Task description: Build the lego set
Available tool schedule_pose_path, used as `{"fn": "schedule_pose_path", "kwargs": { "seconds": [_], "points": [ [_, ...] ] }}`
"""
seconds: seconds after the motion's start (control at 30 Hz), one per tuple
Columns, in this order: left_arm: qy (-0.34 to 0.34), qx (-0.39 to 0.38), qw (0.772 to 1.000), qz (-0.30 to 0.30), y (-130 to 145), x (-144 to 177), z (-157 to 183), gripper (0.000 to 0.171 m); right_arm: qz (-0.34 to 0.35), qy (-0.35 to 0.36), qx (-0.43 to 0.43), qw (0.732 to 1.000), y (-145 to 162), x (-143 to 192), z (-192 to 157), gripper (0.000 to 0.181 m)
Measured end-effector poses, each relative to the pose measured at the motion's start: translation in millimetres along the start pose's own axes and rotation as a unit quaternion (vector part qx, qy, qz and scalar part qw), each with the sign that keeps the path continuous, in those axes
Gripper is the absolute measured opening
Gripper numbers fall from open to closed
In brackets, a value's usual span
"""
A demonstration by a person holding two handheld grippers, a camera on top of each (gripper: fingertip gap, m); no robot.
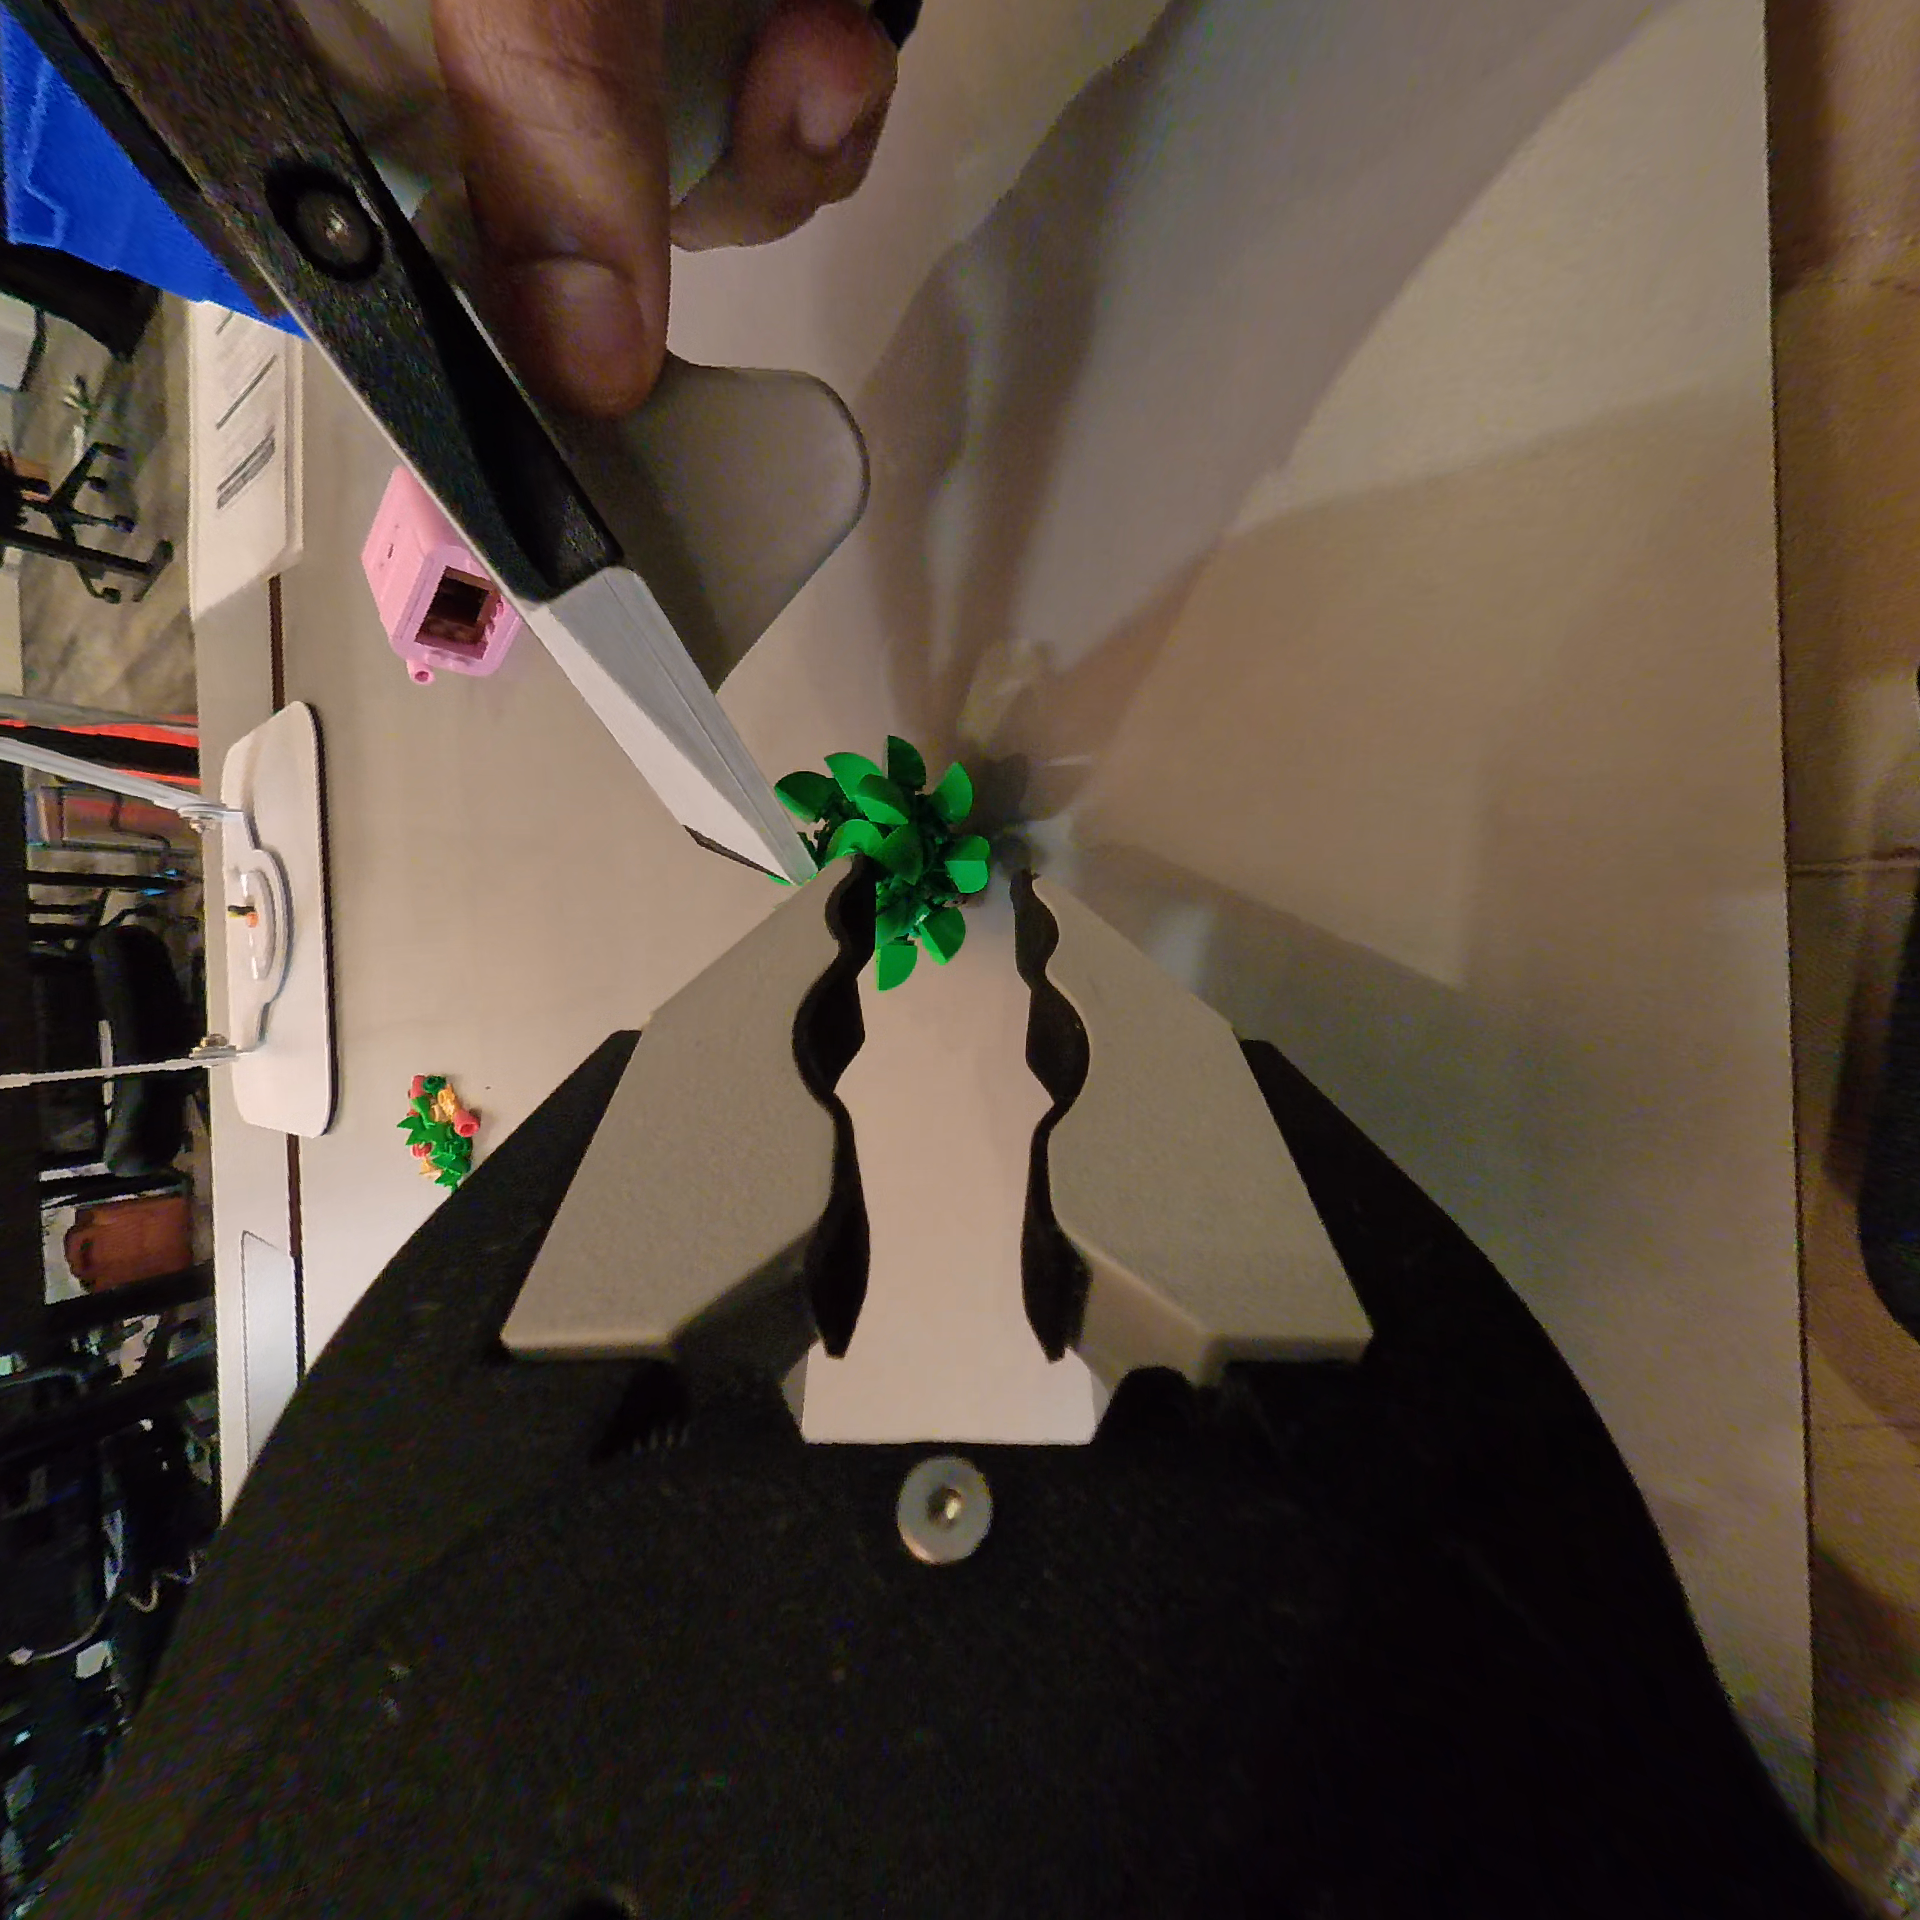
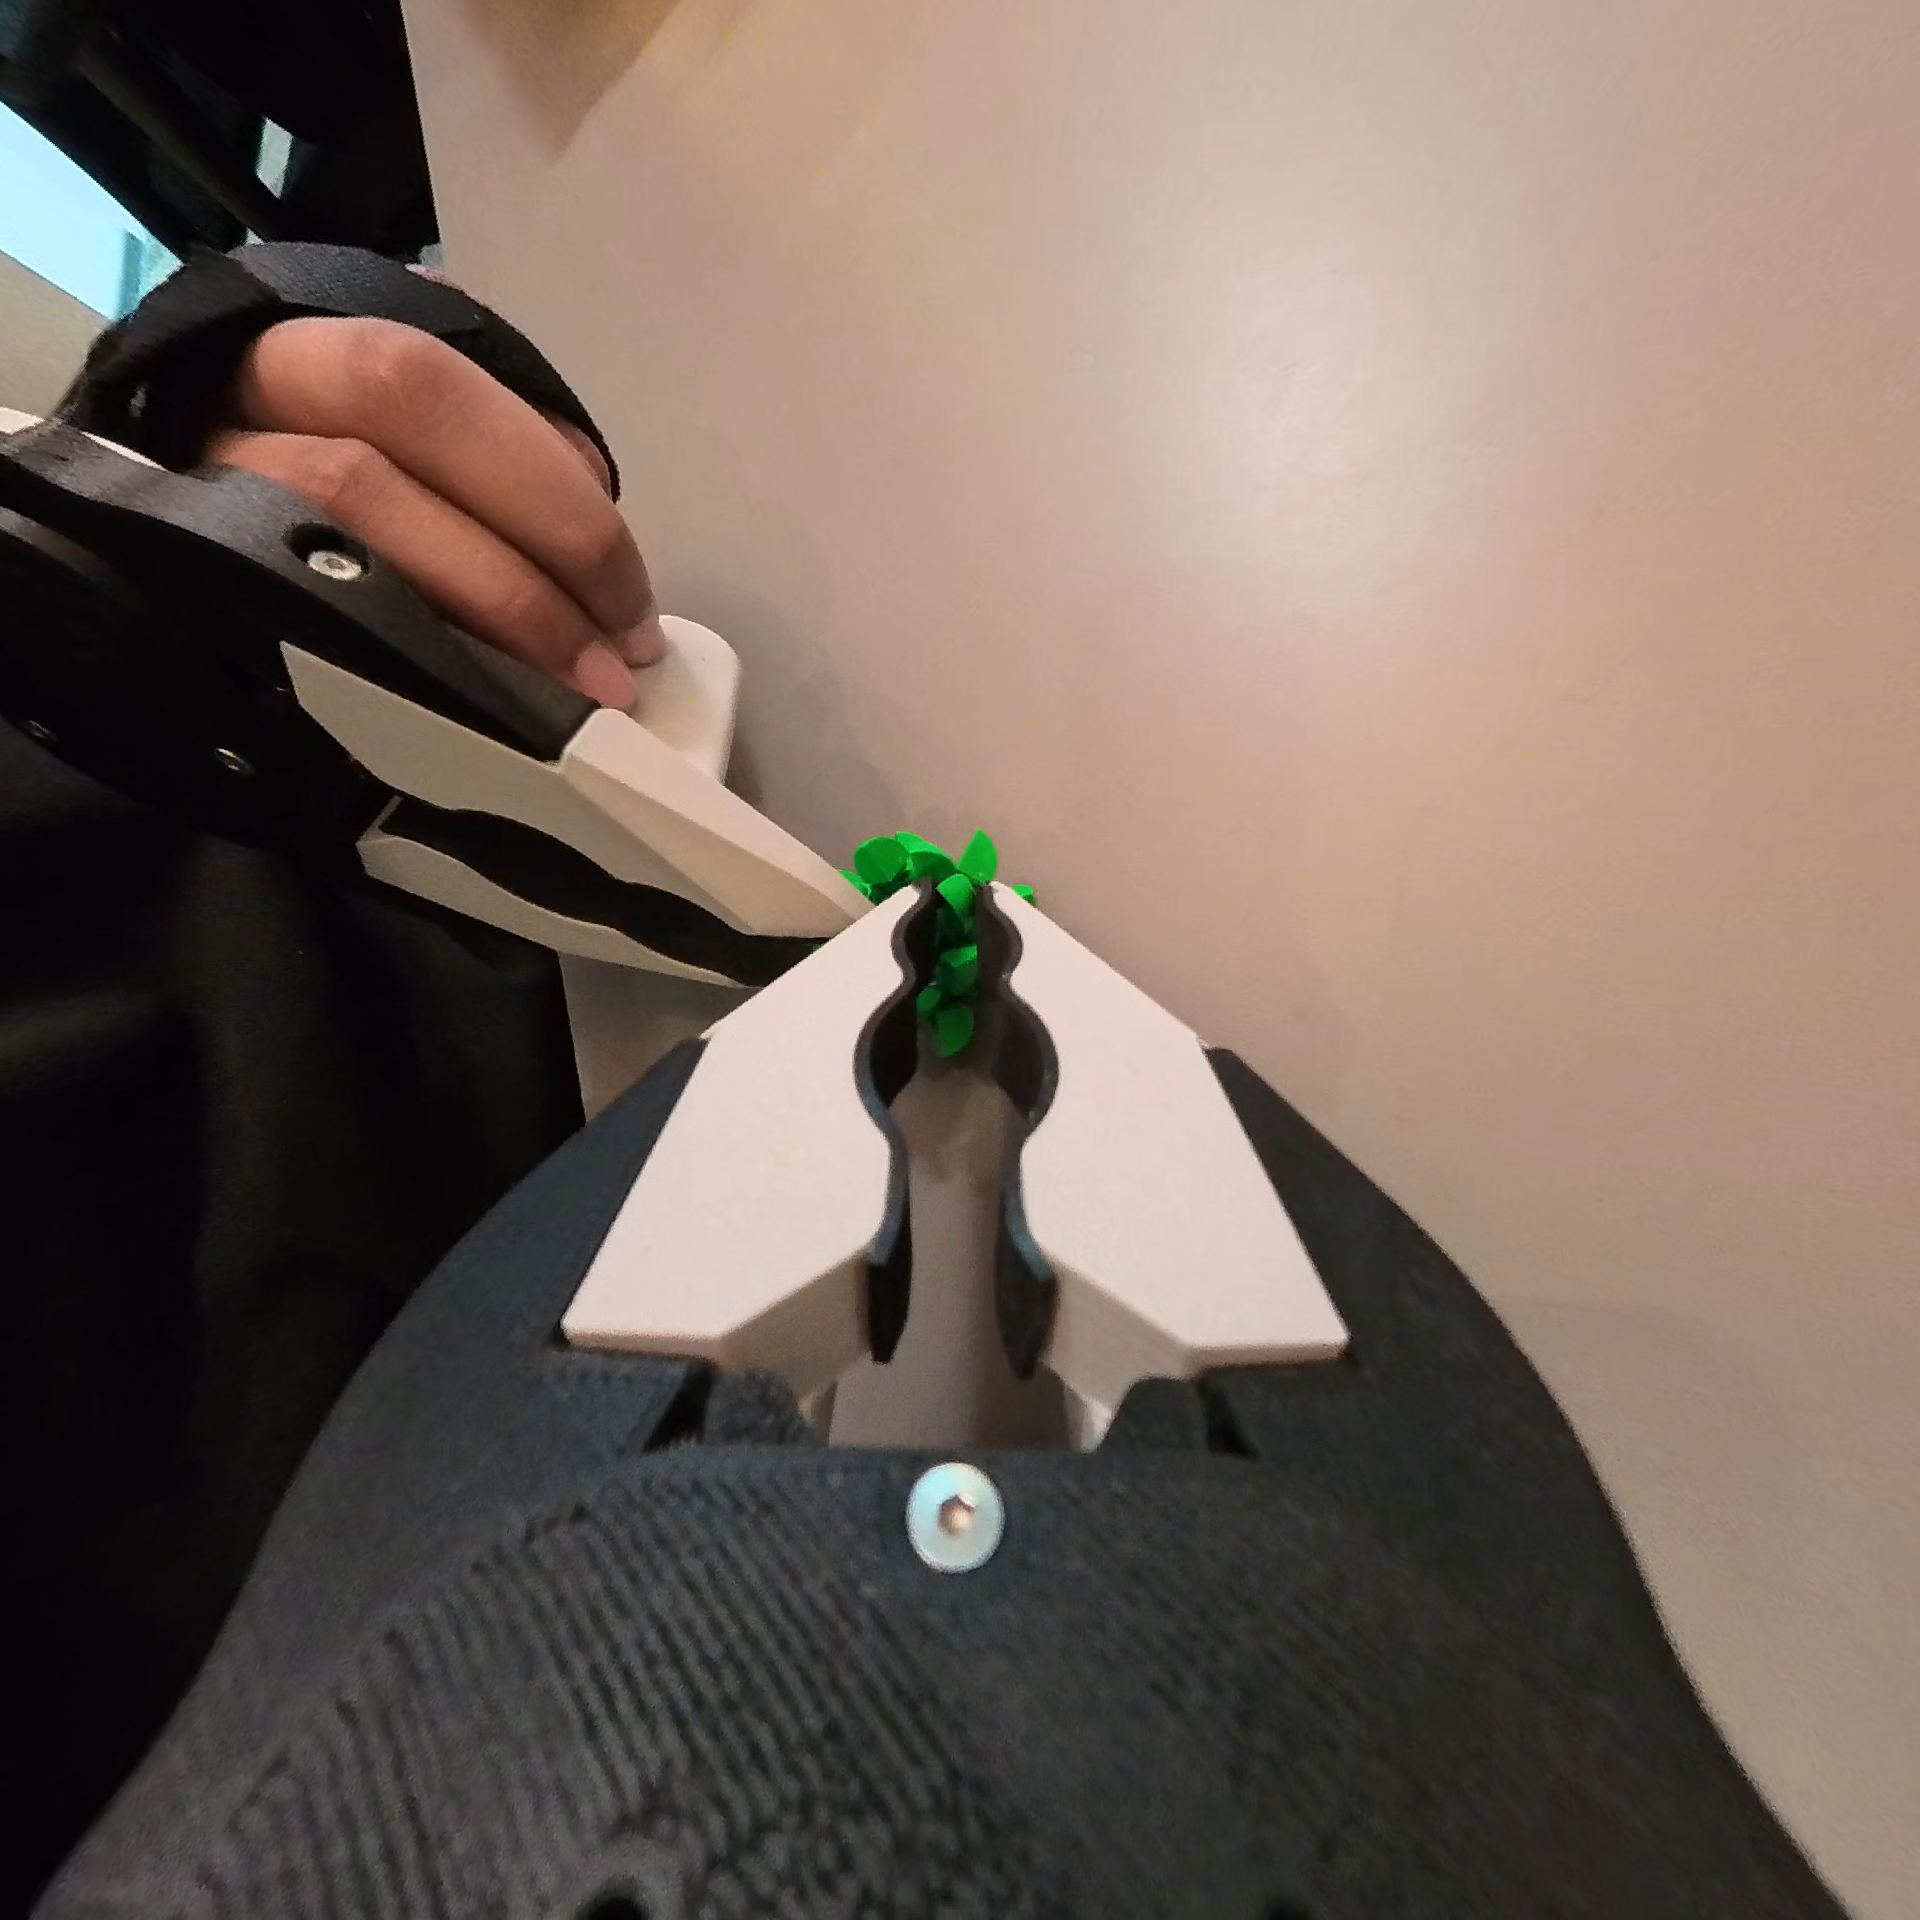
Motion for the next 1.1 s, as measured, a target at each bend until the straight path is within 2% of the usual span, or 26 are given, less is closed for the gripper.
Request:
{"fn": "schedule_pose_path", "kwargs": {
  "seconds": [0.5, 0.6, 0.67, 0.87, 1.0, 1.1],
  "points": [
    [0.003, 0.013, 1.0, 0.015, -1, 0, 0, 0.026, 0.008, -0.006, -0.01, 1.0, -1, 0, 1, 0.005],
    [0.021, 0.043, 0.999, 0.022, -2, 2, -1, 0.033, 0.031, -0.007, 0.002, 1.0, -7, 9, -1, 0.024],
    [0.029, 0.079, 0.995, 0.047, -7, 10, -7, 0.036, 0.066, -0.012, 0.008, 0.998, -16, 22, -5, 0.028],
    [0.023, 0.179, 0.97, 0.161, -12, 32, -34, 0.037, 0.156, 0.04, 0.038, 0.986, -31, 55, 8, 0.034],
    [0.066, 0.261, 0.943, 0.196, -2, 27, -35, 0.043, 0.188, 0.063, 0.082, 0.977, -22, 51, 3, 0.034],
    [0.086, 0.294, 0.927, 0.218, 1, 26, -36, 0.044, 0.236, 0.06, 0.129, 0.961, -17, 50, -12, 0.026]
  ]
}}
Point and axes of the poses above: each gripper's, where its closed fingertips meet, x back along the fingers, y out of its underside, z = x × y across the jaws, the point moved 1 cm from there along x, back along the fingers, and after that the axes turned 1 degree about -x, right-handed, at the moved point
